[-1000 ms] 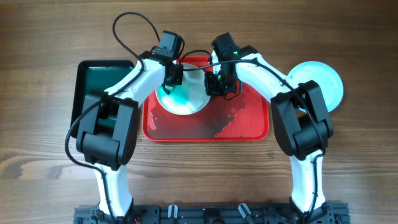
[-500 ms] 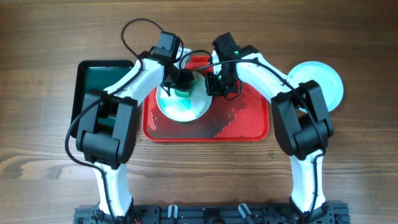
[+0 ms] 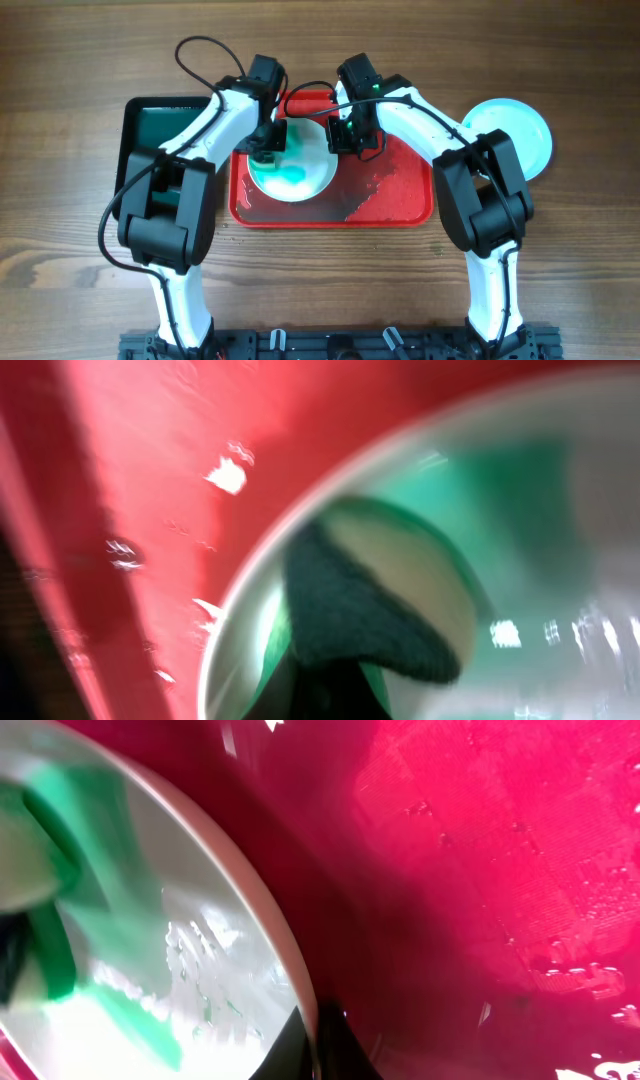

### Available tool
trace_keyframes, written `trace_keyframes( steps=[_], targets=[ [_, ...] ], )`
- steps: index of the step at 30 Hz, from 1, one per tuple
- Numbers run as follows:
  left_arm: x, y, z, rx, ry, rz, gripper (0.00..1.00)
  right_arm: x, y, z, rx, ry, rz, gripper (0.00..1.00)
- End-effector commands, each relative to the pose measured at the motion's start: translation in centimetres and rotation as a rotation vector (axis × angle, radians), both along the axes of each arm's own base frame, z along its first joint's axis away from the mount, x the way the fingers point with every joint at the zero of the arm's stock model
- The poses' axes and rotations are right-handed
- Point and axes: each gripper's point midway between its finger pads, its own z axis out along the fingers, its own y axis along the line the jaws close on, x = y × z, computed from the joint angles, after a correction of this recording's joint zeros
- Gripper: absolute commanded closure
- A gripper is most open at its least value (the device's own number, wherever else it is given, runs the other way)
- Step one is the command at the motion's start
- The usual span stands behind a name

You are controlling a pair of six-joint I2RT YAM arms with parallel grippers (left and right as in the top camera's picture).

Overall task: Clean dirty plates on tray and stack at the side
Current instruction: 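Scrub the third plate with the sponge in the left gripper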

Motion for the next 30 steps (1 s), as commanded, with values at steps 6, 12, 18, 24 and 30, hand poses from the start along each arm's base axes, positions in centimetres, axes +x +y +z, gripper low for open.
trace_keyframes(
  steps=[6, 12, 18, 24, 30],
  targets=[
    [-6.1, -8.5, 0.8, -0.559, 0.192, -0.412, 0.96, -0.6, -0.9, -2.0, -0.038, 0.04, -0.023, 0.96],
    [-4.0, -9.2, 0.8, -0.569, 0.096, -0.423, 0.96, -0.6, -0.9, -2.0, -0.038, 0.042, -0.024, 0.96],
    [4.2, -3.7, -1.1, -0.183, -0.161, -0.011, 0.96, -0.6, -0.9, -2.0, -0.039, 0.042, -0.024, 0.96],
    [7.9, 5.1, 0.9, 0.269, -0.421, 0.317, 0.96, -0.6, -1.0, -2.1, -0.042, 0.04, -0.025, 0.96],
    [2.5, 5.5, -0.8, 0.292, -0.185, 0.325, 0.96, -0.6, -1.0, -2.1, -0.042, 0.04, -0.024, 0.96]
  ],
)
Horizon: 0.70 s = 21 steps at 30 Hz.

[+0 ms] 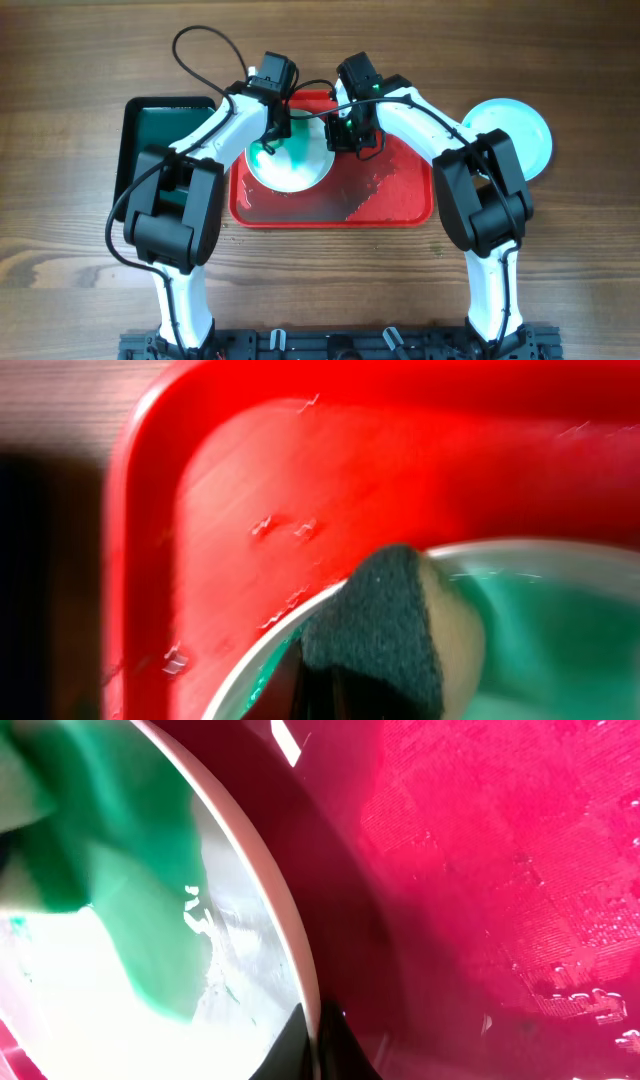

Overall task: Clean dirty plates on tray and stack at the side
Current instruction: 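Scrub the third plate with the sponge in the left gripper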

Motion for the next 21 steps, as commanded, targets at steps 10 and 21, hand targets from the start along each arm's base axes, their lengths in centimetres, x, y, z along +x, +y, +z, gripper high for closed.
trace_keyframes(
  steps=[10, 21],
  targets=[
    [-10.6, -7.9, -0.6, -0.551, 0.445, -0.561, 0.96, -1.1, -1.2, -2.1, -0.053, 0.055, -0.009, 0.96],
    [-1.2, -8.1, -0.6, -0.479, 0.09, -0.308, 0.96, -1.1, -1.2, -2.1, -0.053, 0.054, -0.008, 0.96]
  ],
)
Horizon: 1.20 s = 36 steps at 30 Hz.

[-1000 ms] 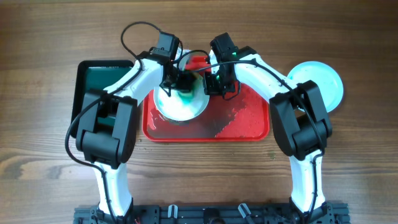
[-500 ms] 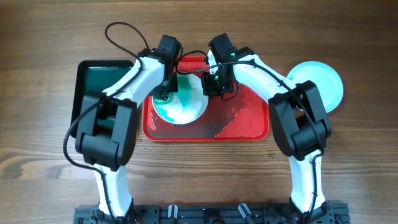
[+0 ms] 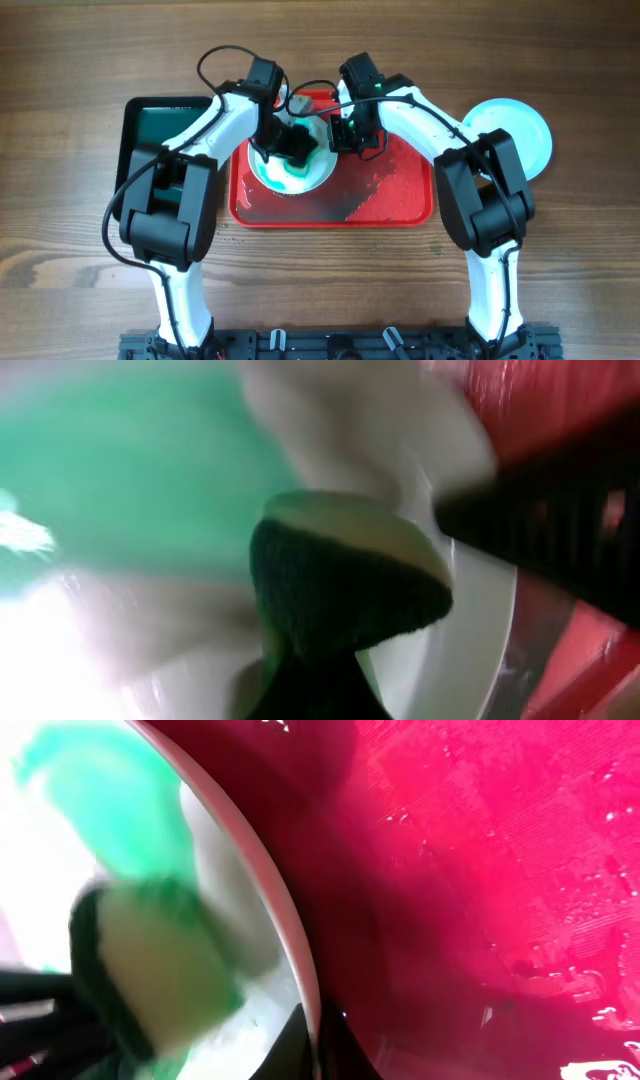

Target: Clean dirty plates on tray and stack at the side

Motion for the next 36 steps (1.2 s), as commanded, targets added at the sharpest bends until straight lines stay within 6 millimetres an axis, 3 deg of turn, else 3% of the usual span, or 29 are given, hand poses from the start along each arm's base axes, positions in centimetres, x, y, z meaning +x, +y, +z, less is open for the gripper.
trace_keyframes(
  steps=[1, 4, 6, 9, 15, 18, 21, 24, 25, 29, 33, 36],
  targets=[
    [4.2, 1.1, -0.6, 0.06, -0.079, 0.273, 0.96, -0.8, -0.8, -2.0, -0.048, 0.036, -0.006, 0.96],
    [7.6, 4.2, -0.3, 0.167, -0.185, 0.551, 0.96, -0.8, -0.8, -2.0, -0.048, 0.036, -0.007, 0.96],
    [8.5, 6.3, 0.0, 0.242, -0.236, 0.675, 0.96, -0.7, -0.8, -2.0, -0.048, 0.036, -0.007, 0.95],
    [8.9, 7.4, 1.6, 0.274, -0.259, 0.704, 0.96, -0.7, -0.8, -2.0, -0.048, 0.035, -0.007, 0.96],
    [8.6, 10.7, 10.1, 0.278, -0.27, 0.77, 0.96, -0.6, -1.0, -2.1, -0.06, 0.028, -0.012, 0.95],
    [7.3, 12.6, 12.8, 0.285, -0.263, 0.803, 0.96, -0.2, -1.1, -2.1, -0.067, 0.011, -0.022, 0.84],
    [5.4, 14.1, 12.8, 0.328, -0.2, 0.814, 0.96, 0.5, -1.0, -2.1, -0.064, -0.012, -0.043, 0.7],
    [4.3, 14.7, 11.8, 0.365, -0.142, 0.812, 0.96, 0.9, -1.0, -2.1, -0.067, -0.02, -0.065, 0.67],
    [4.1, 14.7, 11.6, 0.371, -0.133, 0.81, 0.96, 0.8, -1.0, -2.1, -0.067, -0.017, -0.068, 0.68],
    [4.1, 14.6, 10.9, 0.377, -0.118, 0.805, 0.96, -0.2, -1.5, -2.7, -0.085, 0.027, -0.092, 0.95],
    [4.3, 14.6, 10.9, 0.373, -0.124, 0.806, 0.96, -0.7, -1.8, -2.4, -0.092, 0.06, -0.117, 0.96],
    [4.3, 14.6, 10.9, 0.373, -0.125, 0.807, 0.96, -0.1, -2.8, -0.2, -0.105, 0.03, -0.138, 0.96]
  ],
)
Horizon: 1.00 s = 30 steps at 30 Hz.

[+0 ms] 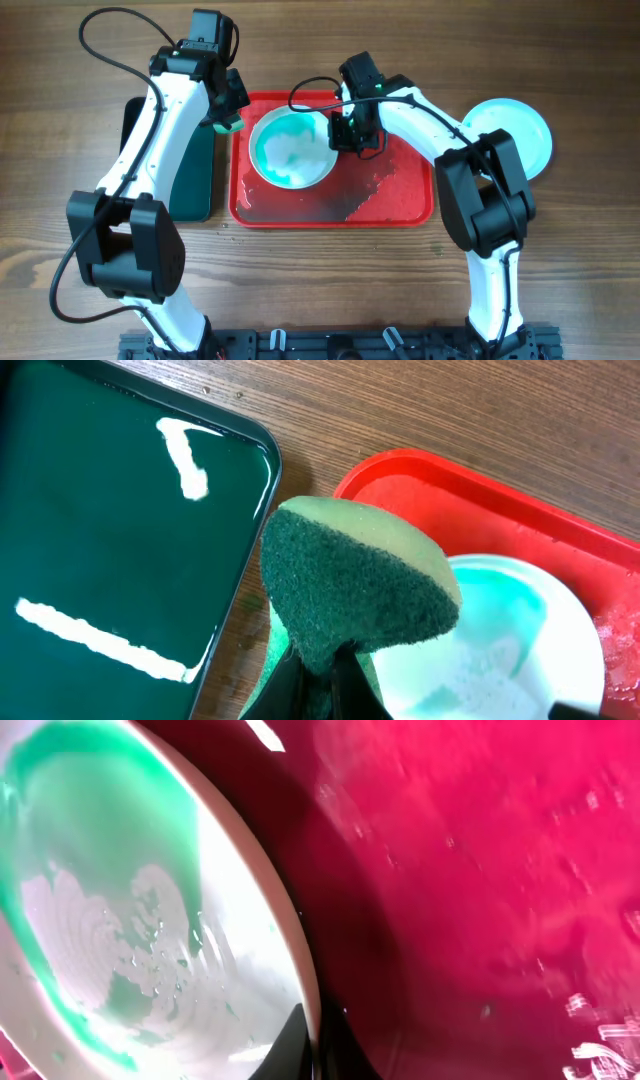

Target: Clean dirty plates on tray and stack at the side

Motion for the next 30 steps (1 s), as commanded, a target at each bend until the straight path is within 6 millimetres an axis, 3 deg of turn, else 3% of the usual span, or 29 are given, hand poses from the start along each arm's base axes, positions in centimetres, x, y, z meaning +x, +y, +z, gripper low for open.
trace_keyframes(
  steps=[1, 8, 13, 18, 27, 30],
  targets=[
    [0.2, 0.3, -0.4, 0.009, 0.001, 0.02, 0.96, 0.3, -2.9, 1.1, -0.094, -0.021, -0.061, 0.96],
    [0.2, 0.3, -0.4, 0.008, 0.001, 0.02, 0.96, 3.7, -8.7, 11.7, -0.381, -0.411, -0.102, 0.96],
    [0.6, 0.3, -0.3, 0.005, -0.016, 0.02, 0.96, 3.5, -11.7, 17.2, -0.708, -0.625, -0.149, 0.96],
    [0.6, 0.3, -0.3, 0.006, -0.016, 0.021, 0.96, 1.5, -10.3, 20.9, -1.001, -0.804, -0.11, 0.96],
    [0.6, 0.3, -0.3, 0.005, -0.016, 0.02, 0.96, -2.7, -7.0, 27.6, -1.264, -1.137, -0.18, 0.96],
    [0.7, 0.3, -0.2, 0.006, -0.017, 0.021, 0.96, -3.4, -6.0, 28.7, -1.296, -1.196, -0.175, 0.96]
  ],
)
